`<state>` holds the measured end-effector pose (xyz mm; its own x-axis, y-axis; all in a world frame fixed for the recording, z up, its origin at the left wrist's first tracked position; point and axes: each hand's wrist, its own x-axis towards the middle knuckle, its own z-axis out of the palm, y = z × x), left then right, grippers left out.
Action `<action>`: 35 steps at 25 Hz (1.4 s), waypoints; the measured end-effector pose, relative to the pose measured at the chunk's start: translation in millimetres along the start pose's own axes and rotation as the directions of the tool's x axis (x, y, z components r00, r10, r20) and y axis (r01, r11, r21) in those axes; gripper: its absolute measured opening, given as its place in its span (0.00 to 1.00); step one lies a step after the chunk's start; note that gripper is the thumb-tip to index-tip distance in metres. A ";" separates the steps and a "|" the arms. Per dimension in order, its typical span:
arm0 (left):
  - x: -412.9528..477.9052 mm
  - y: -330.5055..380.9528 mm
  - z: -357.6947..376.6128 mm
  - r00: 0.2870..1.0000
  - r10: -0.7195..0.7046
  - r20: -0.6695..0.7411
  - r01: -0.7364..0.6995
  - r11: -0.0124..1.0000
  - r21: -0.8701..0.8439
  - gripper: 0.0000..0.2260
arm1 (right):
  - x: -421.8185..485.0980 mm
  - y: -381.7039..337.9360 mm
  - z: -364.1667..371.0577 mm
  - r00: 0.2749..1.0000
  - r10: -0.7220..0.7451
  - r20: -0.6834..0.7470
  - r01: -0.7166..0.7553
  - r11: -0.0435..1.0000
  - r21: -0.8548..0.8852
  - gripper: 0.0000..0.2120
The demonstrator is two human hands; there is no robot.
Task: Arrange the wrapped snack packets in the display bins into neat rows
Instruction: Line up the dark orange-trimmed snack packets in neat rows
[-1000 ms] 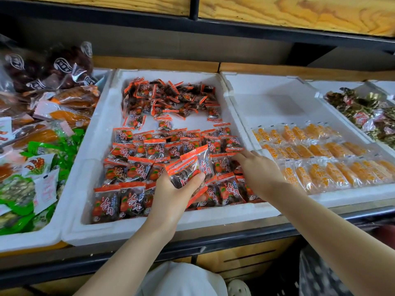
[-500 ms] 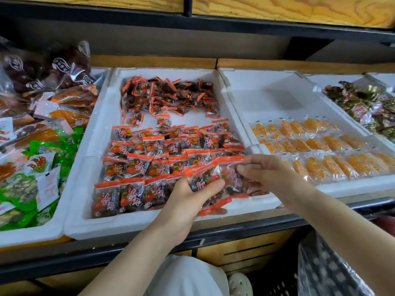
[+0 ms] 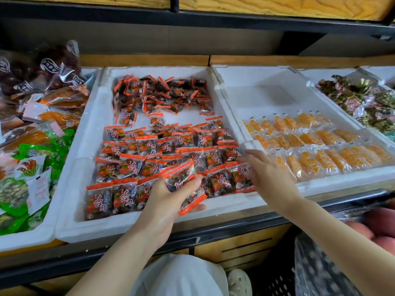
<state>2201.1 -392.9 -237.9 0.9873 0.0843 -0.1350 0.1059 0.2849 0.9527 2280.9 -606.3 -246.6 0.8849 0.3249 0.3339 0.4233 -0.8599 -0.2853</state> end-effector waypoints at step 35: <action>-21.2 15.2 2.4 0.985 -0.041 -0.169 0.064 0.989 0.132 0.12 | -43.7 -67.8 -19.9 0.877 0.169 0.449 -0.472 0.476 0.742 0.06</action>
<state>2182.1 -392.6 -219.9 0.9479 0.2325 -0.2177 0.1832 0.1613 0.9698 2209.7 -570.0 -224.0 0.9352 0.3162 -0.1593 -0.0721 -0.2703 -0.9601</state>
